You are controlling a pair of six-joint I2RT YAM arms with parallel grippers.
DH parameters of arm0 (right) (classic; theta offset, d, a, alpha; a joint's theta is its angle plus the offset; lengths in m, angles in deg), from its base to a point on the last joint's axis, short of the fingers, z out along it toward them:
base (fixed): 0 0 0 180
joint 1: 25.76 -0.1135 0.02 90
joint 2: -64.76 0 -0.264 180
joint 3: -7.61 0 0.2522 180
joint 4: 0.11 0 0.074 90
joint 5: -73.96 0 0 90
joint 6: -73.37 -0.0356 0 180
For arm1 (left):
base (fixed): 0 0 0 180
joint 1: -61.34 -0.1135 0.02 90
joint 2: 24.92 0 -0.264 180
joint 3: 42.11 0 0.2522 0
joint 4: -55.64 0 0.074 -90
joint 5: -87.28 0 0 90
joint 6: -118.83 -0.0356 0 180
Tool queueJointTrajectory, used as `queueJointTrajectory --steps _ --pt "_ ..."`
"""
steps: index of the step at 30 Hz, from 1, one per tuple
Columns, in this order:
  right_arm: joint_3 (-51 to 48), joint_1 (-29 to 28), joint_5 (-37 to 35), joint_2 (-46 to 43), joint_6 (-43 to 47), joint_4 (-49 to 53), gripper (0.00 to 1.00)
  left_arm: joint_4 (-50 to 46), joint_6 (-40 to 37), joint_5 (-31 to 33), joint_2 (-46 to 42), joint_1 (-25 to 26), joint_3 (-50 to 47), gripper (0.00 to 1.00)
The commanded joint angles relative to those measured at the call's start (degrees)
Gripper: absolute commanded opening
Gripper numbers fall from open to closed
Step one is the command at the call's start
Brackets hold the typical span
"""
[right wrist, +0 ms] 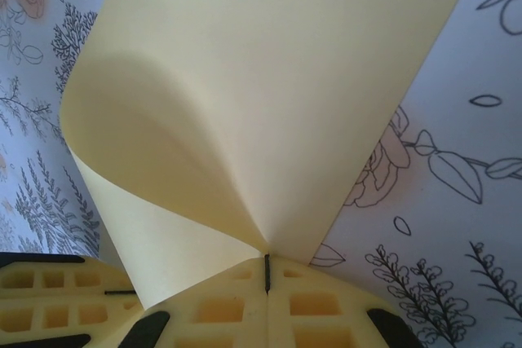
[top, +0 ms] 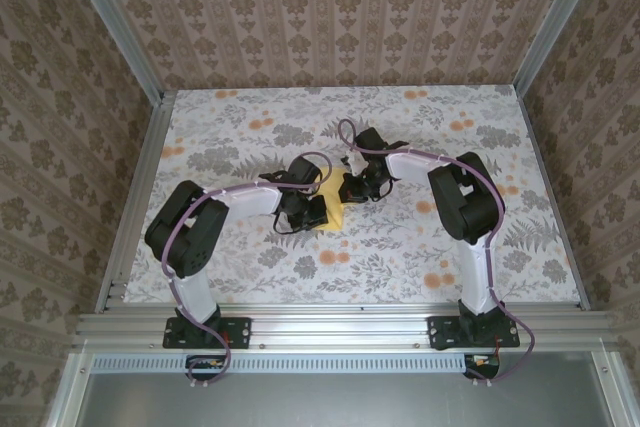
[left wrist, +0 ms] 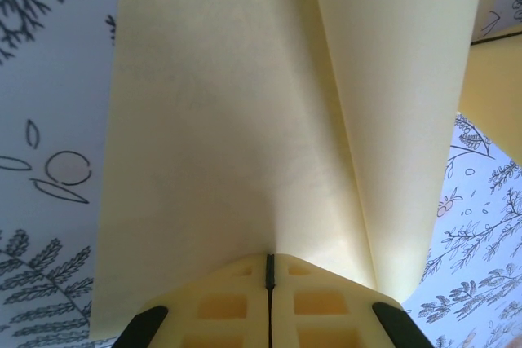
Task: Fold a paper plane with a square sheet of paper (pick it up from the middle)
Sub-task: Fold the triangle a second time at the center of the table.
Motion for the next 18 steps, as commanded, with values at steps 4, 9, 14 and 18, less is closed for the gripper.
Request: queueJointTrajectory --steps 4,9,14,18 --pt "2.07 -0.39 -1.23 1.36 0.62 1.96 0.05 -5.06 -1.66 -0.19 2.94 0.93 0.07 0.07" --pt "2.51 -0.40 -1.49 1.59 0.66 2.18 0.06 -5.27 -1.88 -0.19 3.02 0.95 0.23 0.07" --pt "2.62 -0.42 -1.78 1.92 0.73 2.51 0.06 -5.24 -1.97 -0.17 2.69 0.95 0.46 0.07" --pt "2.62 -0.47 -2.41 2.51 0.91 2.92 0.07 -5.48 -2.36 -0.28 2.38 0.90 1.41 0.08"
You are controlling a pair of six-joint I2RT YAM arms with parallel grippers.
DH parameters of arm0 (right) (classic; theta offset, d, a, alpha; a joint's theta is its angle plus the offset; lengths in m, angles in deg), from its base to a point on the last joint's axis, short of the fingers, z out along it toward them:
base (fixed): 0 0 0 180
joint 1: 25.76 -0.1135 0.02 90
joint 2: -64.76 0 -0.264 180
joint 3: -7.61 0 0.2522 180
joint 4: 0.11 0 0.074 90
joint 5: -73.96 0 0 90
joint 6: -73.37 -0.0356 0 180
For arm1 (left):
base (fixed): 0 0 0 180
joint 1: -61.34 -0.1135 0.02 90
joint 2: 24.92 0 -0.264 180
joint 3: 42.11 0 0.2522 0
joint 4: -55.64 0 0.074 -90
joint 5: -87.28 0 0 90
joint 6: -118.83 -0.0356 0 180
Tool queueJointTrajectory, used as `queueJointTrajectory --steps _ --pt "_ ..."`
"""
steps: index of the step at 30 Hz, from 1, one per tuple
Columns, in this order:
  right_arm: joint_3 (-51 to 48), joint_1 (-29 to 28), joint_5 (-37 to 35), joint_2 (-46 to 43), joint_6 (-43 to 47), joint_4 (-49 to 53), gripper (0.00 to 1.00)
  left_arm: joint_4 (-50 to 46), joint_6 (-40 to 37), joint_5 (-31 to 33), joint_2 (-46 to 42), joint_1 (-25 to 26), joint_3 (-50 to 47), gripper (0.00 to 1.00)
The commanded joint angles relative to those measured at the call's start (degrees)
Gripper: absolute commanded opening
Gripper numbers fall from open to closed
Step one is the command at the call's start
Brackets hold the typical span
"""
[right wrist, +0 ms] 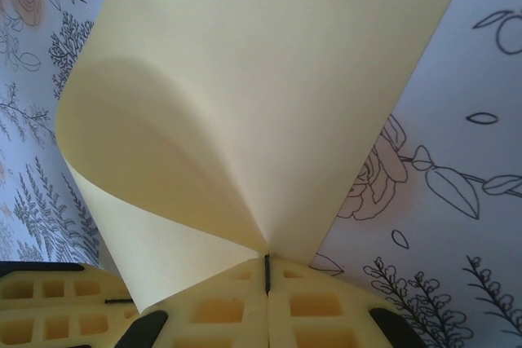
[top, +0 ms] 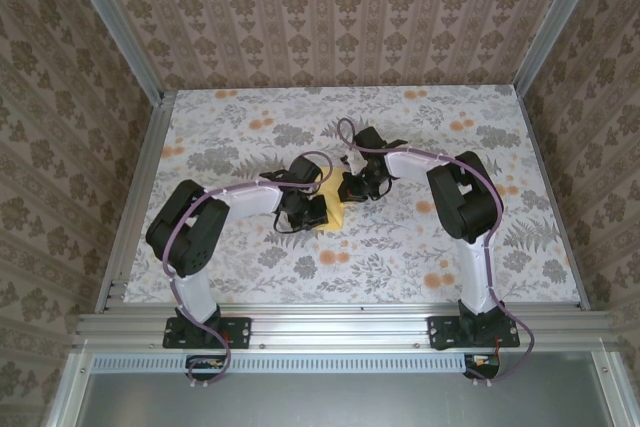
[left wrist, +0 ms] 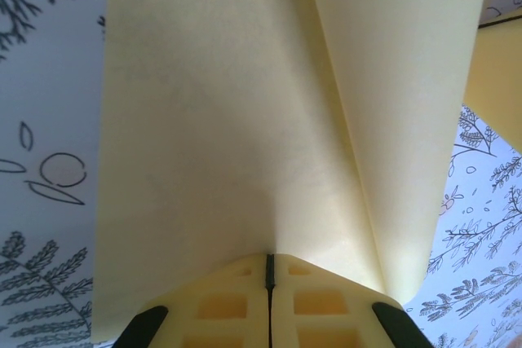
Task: Fold a paper plane with a square sheet of paper (pick it up from the middle)
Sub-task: Fold the triangle a second time at the center of the table.
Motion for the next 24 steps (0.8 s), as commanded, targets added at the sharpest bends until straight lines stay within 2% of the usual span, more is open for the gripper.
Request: queueJointTrajectory --steps 1,24 --pt "1.35 -0.49 -2.26 1.78 0.93 2.04 0.07 -4.72 -1.91 -0.06 1.95 0.90 0.87 0.08" --pt "1.70 -0.83 -2.90 1.59 0.93 1.86 0.05 -5.16 -2.31 -0.06 2.50 1.04 0.59 0.07"
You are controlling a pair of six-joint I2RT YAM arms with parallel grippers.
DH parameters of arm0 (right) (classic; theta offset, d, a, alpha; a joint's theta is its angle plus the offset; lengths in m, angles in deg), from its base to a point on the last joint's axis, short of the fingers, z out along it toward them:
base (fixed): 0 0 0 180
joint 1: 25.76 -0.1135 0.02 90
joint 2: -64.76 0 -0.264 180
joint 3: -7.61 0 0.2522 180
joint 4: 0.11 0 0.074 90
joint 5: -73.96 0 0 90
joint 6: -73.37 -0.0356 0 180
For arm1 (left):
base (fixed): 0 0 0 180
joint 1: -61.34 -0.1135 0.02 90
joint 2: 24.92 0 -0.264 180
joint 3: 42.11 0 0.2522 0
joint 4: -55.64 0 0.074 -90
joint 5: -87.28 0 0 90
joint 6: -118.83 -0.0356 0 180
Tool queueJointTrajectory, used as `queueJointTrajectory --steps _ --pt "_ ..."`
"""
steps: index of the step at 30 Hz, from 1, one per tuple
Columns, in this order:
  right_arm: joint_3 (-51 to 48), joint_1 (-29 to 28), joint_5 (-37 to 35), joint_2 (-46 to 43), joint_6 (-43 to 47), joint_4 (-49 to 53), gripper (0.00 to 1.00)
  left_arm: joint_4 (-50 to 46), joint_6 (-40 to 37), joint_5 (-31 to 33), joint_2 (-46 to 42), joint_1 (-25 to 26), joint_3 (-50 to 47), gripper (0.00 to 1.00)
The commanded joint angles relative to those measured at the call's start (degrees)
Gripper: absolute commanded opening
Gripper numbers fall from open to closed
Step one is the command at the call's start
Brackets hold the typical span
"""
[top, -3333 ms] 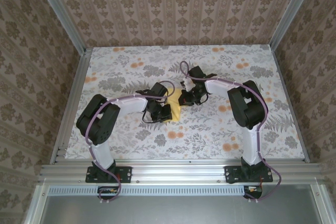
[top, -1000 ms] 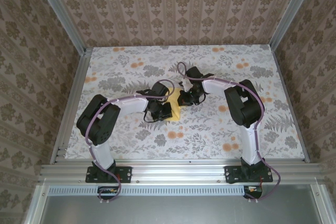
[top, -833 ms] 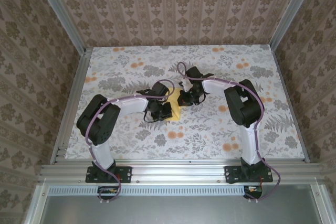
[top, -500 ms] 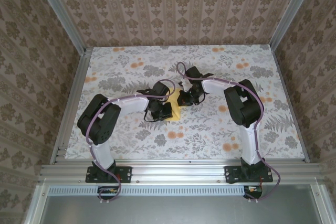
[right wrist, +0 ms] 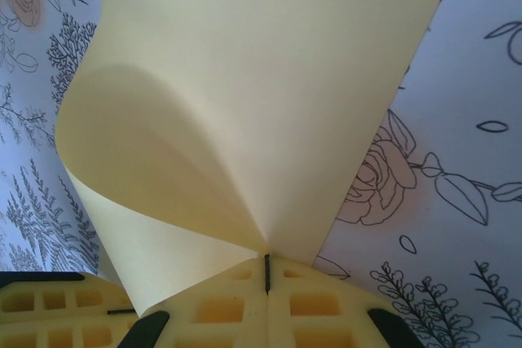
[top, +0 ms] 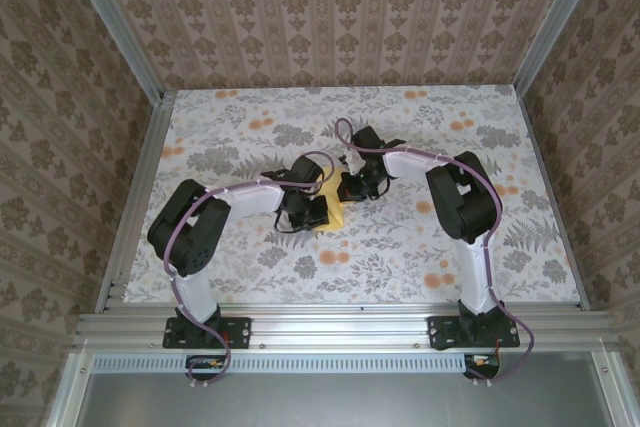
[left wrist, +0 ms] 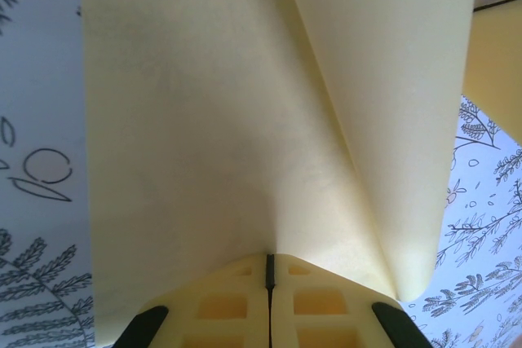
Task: Fold a paper plane with a square sheet of paper (pick it up from the middle)
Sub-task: Fold the triangle a second time at the center of the table.
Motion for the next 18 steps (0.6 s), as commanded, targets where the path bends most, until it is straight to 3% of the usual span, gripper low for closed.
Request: queueJointTrajectory --steps 1,8,18 --pt "1.09 -0.32 -1.69 1.66 0.77 1.41 0.05 -4.12 -1.47 0.11 1.81 0.66 -0.28 0.07" --pt "0.63 -0.49 -2.95 2.79 1.23 3.06 0.05 -1.55 -1.58 -1.25 -2.22 0.67 0.68 0.13" --pt "0.28 -0.41 -3.92 3.51 1.70 4.01 0.06 12.77 3.31 -4.40 -7.29 -0.86 -2.83 0.16"
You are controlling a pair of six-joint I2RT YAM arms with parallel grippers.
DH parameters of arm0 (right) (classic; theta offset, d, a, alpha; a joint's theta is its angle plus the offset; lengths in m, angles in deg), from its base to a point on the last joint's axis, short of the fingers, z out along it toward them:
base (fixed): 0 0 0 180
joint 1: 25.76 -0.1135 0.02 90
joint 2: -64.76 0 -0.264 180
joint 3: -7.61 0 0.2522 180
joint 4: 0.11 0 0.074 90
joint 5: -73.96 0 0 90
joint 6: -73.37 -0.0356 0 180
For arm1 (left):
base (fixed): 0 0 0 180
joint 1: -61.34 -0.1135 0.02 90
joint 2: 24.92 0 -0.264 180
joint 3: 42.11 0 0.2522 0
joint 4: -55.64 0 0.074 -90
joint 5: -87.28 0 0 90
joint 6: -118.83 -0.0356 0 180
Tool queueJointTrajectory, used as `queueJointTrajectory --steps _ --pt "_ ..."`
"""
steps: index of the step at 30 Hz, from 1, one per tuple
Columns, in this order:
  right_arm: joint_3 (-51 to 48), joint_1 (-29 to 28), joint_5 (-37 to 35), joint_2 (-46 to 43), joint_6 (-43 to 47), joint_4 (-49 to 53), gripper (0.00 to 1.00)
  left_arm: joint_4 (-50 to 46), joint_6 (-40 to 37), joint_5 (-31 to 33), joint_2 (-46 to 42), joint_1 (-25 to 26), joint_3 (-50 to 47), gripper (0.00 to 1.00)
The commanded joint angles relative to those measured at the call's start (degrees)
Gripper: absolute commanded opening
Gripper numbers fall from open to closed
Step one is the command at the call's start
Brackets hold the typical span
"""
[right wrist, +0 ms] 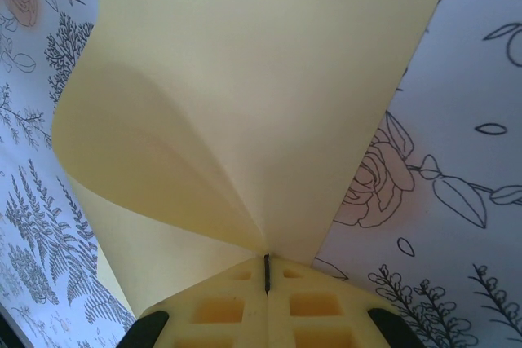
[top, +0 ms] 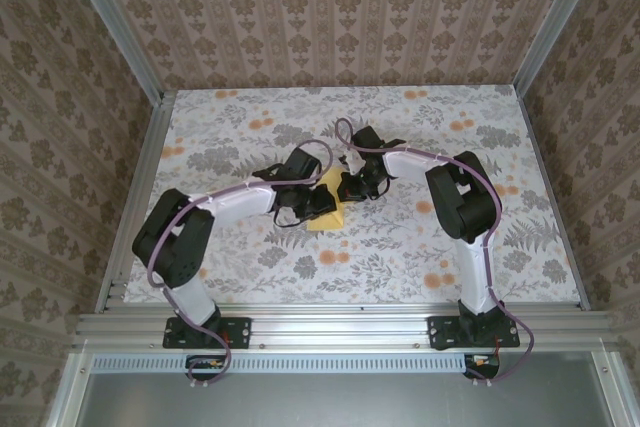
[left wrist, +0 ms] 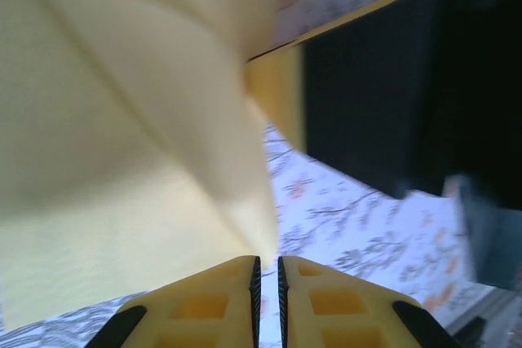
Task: Fold a paper plane with a square sheet of paper (pick it up from the middle)
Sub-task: Fold the triangle a second time at the center of the table.
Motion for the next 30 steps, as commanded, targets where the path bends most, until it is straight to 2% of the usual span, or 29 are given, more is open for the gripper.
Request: queueJointTrajectory --steps 1,12,19,30 --pt "-0.01 -0.41 -3.96 3.09 1.48 3.61 0.06 5.92 2.78 -1.67 -0.13 -0.82 -1.80 0.16" --pt "0.14 -0.41 -3.61 3.59 0.95 3.92 0.06 4.35 3.59 -0.05 6.65 -1.11 2.15 0.10" --pt "-0.04 -0.46 -3.70 3.75 0.87 3.76 0.06 3.52 3.94 2.83 6.69 -1.24 1.14 0.10" --pt "0.63 -0.40 -3.70 4.38 -1.04 3.57 0.06 3.41 3.61 2.35 7.92 -1.36 0.77 0.10"
